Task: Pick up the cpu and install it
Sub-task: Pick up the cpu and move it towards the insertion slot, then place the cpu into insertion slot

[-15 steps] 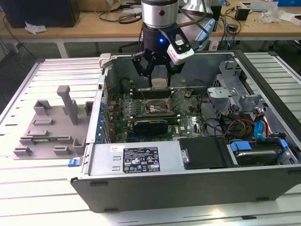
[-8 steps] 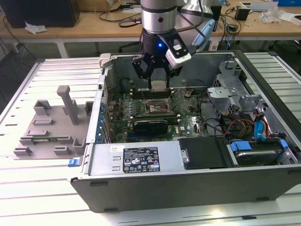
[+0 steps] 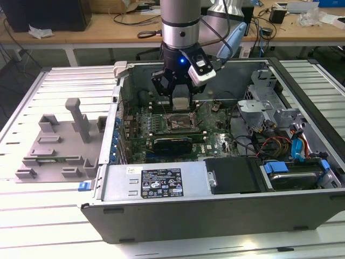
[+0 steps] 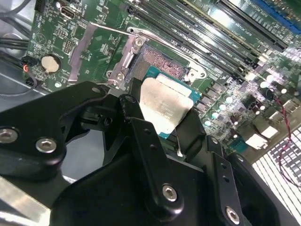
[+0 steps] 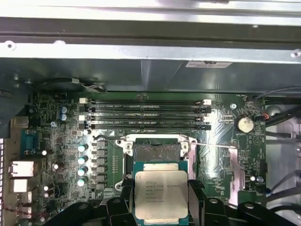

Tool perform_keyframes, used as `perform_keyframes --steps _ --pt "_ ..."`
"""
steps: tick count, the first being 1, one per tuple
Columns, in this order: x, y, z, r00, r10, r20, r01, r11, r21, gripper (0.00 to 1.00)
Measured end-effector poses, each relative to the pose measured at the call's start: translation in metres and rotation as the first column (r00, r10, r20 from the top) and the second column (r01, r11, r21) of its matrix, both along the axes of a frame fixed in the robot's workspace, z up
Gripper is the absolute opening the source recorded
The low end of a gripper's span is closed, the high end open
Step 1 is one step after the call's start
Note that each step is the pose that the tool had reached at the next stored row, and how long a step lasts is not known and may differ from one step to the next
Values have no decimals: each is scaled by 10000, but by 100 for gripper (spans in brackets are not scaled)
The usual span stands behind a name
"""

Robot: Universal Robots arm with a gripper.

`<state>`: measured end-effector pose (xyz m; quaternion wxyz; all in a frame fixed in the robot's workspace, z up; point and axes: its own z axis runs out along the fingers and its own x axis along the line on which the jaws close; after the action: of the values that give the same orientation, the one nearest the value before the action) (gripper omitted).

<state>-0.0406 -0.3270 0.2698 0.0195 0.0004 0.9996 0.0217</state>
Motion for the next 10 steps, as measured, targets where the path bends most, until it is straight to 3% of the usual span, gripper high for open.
perform_keyframes --steps 2,10 --pt "-1 0 -75 10000 -2 0 2 10000 -8 54" --pt "-2 1 -83 10000 -2 -1 2 10000 -9 54"
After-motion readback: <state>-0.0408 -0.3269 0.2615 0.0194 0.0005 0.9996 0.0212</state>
